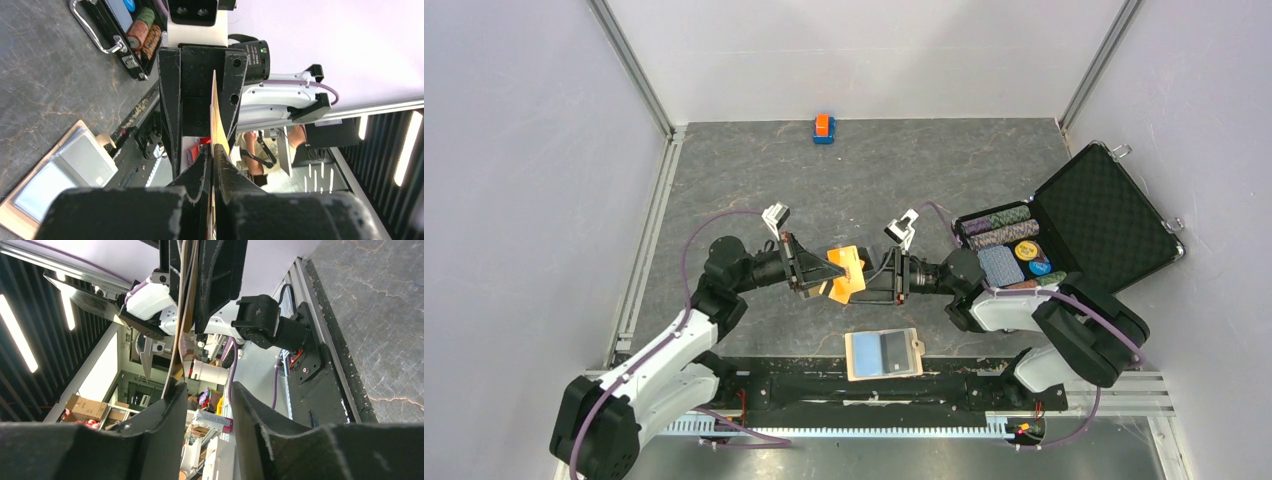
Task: Put the credit cards into the card holder
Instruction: Place the credit card in the storage box.
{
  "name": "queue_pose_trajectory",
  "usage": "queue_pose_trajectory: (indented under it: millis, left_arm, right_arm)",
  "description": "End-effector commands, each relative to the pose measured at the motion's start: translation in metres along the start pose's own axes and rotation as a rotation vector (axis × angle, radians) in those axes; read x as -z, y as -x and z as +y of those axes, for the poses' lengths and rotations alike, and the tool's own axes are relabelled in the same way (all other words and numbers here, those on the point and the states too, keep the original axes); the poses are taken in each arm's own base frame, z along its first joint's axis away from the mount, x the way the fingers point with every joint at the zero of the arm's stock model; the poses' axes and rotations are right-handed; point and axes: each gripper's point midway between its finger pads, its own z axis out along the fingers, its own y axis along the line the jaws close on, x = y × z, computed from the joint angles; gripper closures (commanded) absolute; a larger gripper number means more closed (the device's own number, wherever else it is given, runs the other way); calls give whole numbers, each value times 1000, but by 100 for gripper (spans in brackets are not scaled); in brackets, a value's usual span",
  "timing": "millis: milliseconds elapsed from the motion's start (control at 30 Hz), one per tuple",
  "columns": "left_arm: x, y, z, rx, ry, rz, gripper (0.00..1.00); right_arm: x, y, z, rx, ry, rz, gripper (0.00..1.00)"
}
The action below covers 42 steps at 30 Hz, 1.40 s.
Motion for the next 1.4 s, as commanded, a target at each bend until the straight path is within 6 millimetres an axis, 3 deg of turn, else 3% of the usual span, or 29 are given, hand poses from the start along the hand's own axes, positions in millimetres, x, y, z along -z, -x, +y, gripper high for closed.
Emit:
queue_pose_trajectory:
  millis: [0, 200, 400, 533, 733, 967, 1100, 1367]
  left_arm:
    - [1, 6, 24, -40, 127, -49, 98]
    - [3, 11, 20, -57, 133, -86, 98]
    - [2, 8, 21, -62, 134, -57, 98]
    - [1, 6, 17, -62, 121, -37, 98]
    - [4, 6, 26, -74, 173, -40, 98]
    - [13, 5, 44, -61, 279, -67, 91]
    - [15, 3, 48, -54, 287, -75, 92]
    - [15, 2, 56, -53, 304, -72, 98]
  right_arm:
    - [2, 25, 29, 134, 70, -110, 56]
    - [10, 38, 22, 189, 4, -150, 45]
    - [1, 49, 18, 180, -20, -147, 46]
    - [-3, 51, 8, 153, -41, -143, 57]
    - [-6, 49, 2, 148, -85, -115, 100]
    - [16, 59, -34, 180, -343, -137, 100]
    - [37, 76, -37, 183, -369, -194, 100]
    - [45, 84, -35, 181, -350, -209, 100]
